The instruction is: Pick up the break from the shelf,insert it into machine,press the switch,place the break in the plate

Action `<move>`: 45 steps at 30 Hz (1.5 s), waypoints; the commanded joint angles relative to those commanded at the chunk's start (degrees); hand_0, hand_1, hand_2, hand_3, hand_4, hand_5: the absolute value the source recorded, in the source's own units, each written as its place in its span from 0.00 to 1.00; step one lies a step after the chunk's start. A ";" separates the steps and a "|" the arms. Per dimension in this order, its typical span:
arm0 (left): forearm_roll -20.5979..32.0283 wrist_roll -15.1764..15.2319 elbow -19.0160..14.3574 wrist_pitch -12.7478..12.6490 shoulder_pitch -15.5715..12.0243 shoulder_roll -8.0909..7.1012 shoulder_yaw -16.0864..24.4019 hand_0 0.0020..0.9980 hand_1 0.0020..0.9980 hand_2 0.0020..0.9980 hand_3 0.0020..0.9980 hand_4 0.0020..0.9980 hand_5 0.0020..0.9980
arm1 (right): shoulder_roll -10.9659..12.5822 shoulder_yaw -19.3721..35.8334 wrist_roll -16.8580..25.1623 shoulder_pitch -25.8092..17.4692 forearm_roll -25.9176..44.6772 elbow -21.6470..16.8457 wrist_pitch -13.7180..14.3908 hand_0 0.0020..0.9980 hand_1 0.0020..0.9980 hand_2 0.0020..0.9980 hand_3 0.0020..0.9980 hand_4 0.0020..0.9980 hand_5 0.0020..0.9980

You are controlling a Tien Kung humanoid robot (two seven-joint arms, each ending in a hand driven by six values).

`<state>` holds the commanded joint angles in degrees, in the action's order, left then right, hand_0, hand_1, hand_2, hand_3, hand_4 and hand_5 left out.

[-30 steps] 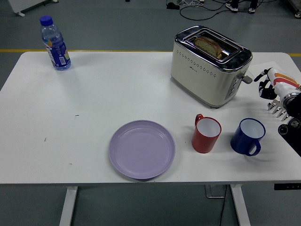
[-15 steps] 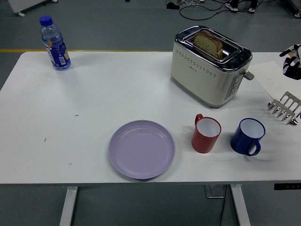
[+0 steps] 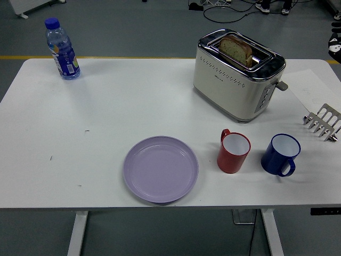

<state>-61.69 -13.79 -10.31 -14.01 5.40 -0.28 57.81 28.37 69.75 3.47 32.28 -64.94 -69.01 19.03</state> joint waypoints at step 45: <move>-0.18 -0.20 0.00 0.75 -0.43 0.28 0.26 0.62 0.45 0.44 0.50 0.25 0.81 | -2.25 6.85 6.87 -5.04 60.20 2.79 -7.69 0.94 0.83 0.87 0.84 0.66 0.57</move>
<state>-61.87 -13.98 -10.31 -13.26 4.98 0.00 58.07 26.12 76.60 10.34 27.24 -4.73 -66.22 11.34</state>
